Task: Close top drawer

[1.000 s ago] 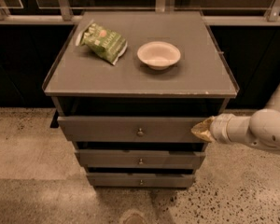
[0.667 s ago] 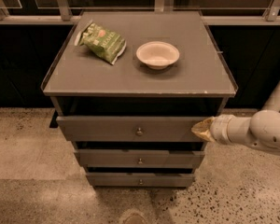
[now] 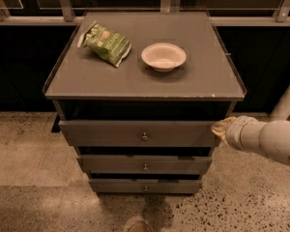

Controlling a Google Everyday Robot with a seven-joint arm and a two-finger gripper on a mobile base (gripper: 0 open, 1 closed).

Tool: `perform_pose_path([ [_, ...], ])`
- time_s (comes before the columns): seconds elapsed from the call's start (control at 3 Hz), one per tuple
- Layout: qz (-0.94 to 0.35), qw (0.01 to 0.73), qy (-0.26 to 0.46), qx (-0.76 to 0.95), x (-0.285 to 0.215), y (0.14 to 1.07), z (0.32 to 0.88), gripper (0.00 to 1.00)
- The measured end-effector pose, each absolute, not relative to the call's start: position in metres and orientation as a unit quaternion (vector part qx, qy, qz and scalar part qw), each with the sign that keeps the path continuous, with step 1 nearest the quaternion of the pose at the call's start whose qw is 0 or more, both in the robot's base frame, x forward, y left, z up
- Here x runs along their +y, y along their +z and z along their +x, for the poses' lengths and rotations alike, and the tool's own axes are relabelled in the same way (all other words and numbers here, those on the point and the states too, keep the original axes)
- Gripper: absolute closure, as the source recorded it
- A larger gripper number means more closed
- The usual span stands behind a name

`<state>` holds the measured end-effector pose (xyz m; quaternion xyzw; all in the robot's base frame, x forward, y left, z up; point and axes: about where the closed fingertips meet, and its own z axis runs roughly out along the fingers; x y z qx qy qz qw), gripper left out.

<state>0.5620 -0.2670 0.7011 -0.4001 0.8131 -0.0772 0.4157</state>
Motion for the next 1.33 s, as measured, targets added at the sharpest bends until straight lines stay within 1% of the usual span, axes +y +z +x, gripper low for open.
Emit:
perform_pose_path([
  [0.33,-0.37,0.429,-0.104,0.817,-0.2752,0.7217,0.5582,0.81],
  [1.33,-0.37,0.429,-0.104,0.817,-0.2751,0.7218,0.5582,0.11],
])
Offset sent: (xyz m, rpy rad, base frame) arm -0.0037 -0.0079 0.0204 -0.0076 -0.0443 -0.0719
